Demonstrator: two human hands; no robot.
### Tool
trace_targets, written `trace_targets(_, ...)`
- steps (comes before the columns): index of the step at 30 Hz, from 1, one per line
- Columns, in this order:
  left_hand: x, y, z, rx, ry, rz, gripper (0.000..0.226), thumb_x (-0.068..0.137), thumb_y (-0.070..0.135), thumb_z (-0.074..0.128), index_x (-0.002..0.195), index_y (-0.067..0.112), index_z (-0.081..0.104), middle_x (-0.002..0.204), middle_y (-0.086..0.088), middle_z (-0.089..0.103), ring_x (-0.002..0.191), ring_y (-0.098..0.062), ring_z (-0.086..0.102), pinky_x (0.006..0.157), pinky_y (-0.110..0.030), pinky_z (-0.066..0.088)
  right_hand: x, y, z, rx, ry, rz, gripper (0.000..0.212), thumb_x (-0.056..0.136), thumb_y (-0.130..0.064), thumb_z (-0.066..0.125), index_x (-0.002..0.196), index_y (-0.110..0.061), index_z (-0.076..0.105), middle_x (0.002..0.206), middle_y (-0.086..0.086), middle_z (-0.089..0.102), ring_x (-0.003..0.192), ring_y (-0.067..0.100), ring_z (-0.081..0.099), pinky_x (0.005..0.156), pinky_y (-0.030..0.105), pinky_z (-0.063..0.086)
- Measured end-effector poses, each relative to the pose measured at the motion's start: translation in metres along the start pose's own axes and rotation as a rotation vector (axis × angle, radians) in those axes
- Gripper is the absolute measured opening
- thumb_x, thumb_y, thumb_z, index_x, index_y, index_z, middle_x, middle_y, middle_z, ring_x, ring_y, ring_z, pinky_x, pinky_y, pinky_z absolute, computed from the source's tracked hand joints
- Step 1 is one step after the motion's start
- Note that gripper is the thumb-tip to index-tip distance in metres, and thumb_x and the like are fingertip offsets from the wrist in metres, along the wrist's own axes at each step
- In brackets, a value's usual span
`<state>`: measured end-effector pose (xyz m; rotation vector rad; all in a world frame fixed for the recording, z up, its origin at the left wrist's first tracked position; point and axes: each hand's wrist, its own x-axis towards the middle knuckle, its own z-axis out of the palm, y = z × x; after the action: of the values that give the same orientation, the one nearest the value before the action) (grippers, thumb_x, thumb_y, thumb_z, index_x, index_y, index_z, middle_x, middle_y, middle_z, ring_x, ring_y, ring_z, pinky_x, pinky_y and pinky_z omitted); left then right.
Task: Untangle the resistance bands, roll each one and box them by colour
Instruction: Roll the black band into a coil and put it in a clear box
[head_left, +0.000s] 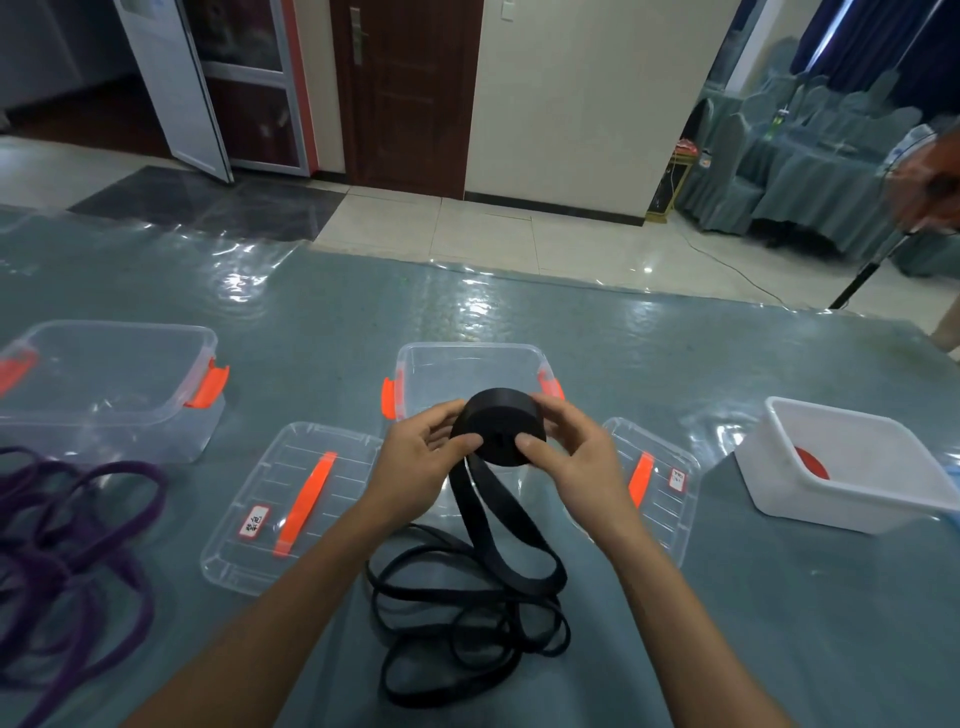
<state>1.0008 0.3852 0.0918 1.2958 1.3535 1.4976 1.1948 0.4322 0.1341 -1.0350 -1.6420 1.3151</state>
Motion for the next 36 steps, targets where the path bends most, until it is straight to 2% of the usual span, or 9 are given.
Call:
trace_targets(4, 0.005, 0.005, -0.001, 0.052, -0.058, 0.023, 0.040, 0.088, 0.021, 0.071, 0.128, 0.020, 0.068, 0.119, 0.006, 0.074, 0.115, -0.015, 0.069, 0.104, -0.045, 0.053, 0.005, -0.011, -0.008, -0.289, -0.026, -0.068, 0.042, 0.087, -0.012, 0.075, 0.125, -0.029, 0.067, 0.119, -0.017, 0.070, 0.111, 0.002, 0.065, 0.100, 0.035, 0.053)
trace_targets(11, 0.007, 0.019, 0.011, -0.069, -0.033, 0.027, 0.037, 0.085, 0.033, 0.073, 0.121, 0.041, 0.068, 0.121, 0.006, 0.073, 0.118, -0.015, 0.067, 0.103, -0.036, 0.053, 0.005, -0.009, -0.001, 0.224, 0.053, 0.005, 0.046, 0.086, 0.008, 0.070, 0.111, -0.030, 0.071, 0.121, 0.005, 0.073, 0.104, 0.021, 0.073, 0.075, 0.035, 0.062)
trace_targets(13, 0.009, 0.021, 0.010, -0.061, -0.028, 0.034, 0.035, 0.086, 0.031, 0.072, 0.120, 0.038, 0.068, 0.119, 0.007, 0.074, 0.116, -0.014, 0.069, 0.101, -0.033, 0.055, 0.003, -0.005, 0.001, 0.275, 0.035, 0.008, 0.045, 0.088, 0.007, 0.068, 0.114, -0.029, 0.069, 0.111, -0.005, 0.076, 0.106, 0.020, 0.072, 0.078, 0.037, 0.062)
trace_targets(17, 0.015, 0.027, 0.003, -0.090, 0.000, 0.054, 0.034, 0.089, 0.017, 0.070, 0.120, 0.030, 0.068, 0.116, 0.005, 0.075, 0.113, -0.015, 0.070, 0.099, -0.030, 0.055, 0.005, 0.009, -0.001, 0.359, -0.044, -0.010, 0.052, 0.091, -0.012, 0.071, 0.139, -0.024, 0.056, 0.133, -0.001, 0.067, 0.122, 0.019, 0.064, 0.091, 0.039, 0.059)
trace_targets(22, 0.024, 0.043, 0.001, -0.125, 0.052, 0.089, 0.038, 0.091, -0.001, 0.069, 0.116, 0.028, 0.069, 0.111, 0.007, 0.077, 0.111, -0.015, 0.071, 0.097, -0.026, 0.054, -0.008, 0.068, 0.001, 0.048, -0.004, 0.165, 0.045, 0.090, -0.032, 0.075, 0.132, -0.031, 0.061, 0.132, -0.003, 0.067, 0.118, 0.008, 0.064, 0.099, 0.041, 0.056)
trace_targets(25, 0.027, 0.051, -0.001, -0.141, 0.087, 0.108, 0.037, 0.091, -0.002, 0.069, 0.116, 0.025, 0.069, 0.109, 0.008, 0.077, 0.109, -0.013, 0.071, 0.094, -0.023, 0.054, -0.020, 0.109, 0.007, -0.230, -0.118, 0.309, 0.060, 0.085, -0.038, 0.079, 0.139, -0.028, 0.055, 0.131, -0.009, 0.064, 0.116, 0.002, 0.061, 0.104, 0.037, 0.051)
trace_targets(30, 0.033, 0.061, -0.010, -0.165, 0.137, 0.139, 0.036, 0.092, -0.003, 0.067, 0.121, 0.019, 0.066, 0.108, 0.013, 0.077, 0.107, -0.009, 0.072, 0.091, -0.018, 0.054, -0.016, 0.134, 0.034, -0.233, -0.205, 0.440, 0.083, 0.083, -0.030, 0.082, 0.153, -0.022, 0.037, 0.138, 0.000, 0.053, 0.118, 0.016, 0.058, 0.094, 0.032, 0.054)
trace_targets(32, 0.035, 0.063, -0.013, -0.161, 0.148, 0.157, 0.036, 0.092, -0.002, 0.067, 0.120, 0.020, 0.066, 0.109, 0.011, 0.077, 0.109, -0.012, 0.072, 0.093, -0.020, 0.053, -0.009, 0.137, 0.046, -0.210, -0.204, 0.456, 0.077, 0.084, -0.029, 0.081, 0.150, -0.023, 0.041, 0.136, 0.002, 0.055, 0.115, 0.020, 0.062, 0.091, 0.036, 0.057)
trace_targets(36, 0.039, 0.065, -0.019, -0.169, 0.170, 0.184, 0.034, 0.091, 0.003, 0.069, 0.119, 0.024, 0.067, 0.111, 0.010, 0.077, 0.110, -0.012, 0.071, 0.093, -0.021, 0.054, 0.000, 0.139, 0.061, -0.216, -0.128, 0.416, 0.010, 0.090, -0.016, 0.073, 0.099, -0.017, 0.069, 0.099, 0.007, 0.073, 0.074, 0.011, 0.071, 0.073, 0.040, 0.063)
